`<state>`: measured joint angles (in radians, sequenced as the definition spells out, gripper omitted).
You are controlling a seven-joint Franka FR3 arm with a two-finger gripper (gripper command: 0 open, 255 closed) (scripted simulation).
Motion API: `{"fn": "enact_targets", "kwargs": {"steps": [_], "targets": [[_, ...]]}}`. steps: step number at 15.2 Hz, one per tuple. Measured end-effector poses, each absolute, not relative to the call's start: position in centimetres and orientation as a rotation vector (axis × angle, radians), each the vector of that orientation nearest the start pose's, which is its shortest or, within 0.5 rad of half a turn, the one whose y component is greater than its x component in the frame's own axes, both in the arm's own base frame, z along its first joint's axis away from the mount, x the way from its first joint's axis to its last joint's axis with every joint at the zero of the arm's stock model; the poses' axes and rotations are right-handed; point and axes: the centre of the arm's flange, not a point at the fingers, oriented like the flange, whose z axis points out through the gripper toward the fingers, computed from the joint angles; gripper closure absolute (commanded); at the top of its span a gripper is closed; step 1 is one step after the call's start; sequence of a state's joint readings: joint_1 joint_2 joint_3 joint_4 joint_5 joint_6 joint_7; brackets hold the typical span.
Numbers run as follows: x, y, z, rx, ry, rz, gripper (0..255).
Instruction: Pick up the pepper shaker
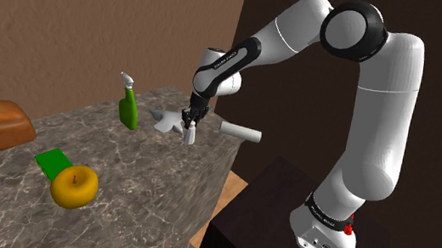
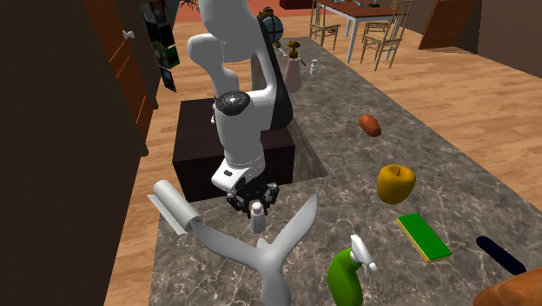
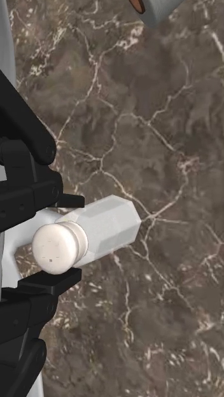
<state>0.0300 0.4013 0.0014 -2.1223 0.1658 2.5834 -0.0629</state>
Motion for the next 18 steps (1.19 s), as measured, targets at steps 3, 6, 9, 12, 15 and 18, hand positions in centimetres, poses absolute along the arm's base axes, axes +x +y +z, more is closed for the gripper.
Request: {"fn": "enact_targets", "kwargs": {"steps": [3, 6, 9, 12, 15, 18], "targets": [[58.3, 1.6, 22.7, -3.048, 0.067, -0.092, 255], [58.3, 1.6, 24.0, -3.048, 0.067, -0.091, 255], [58.3, 1.6, 25.6, -3.048, 0.066, -0.091, 255], [58.3, 1.7, 27.1, -3.048, 0.067, -0.091, 255], [58.2, 1.7, 28.7, -3.048, 0.067, -0.091, 255], [58.2, 1.7, 30.1, -3.048, 0.066, -0.091, 255]]}}
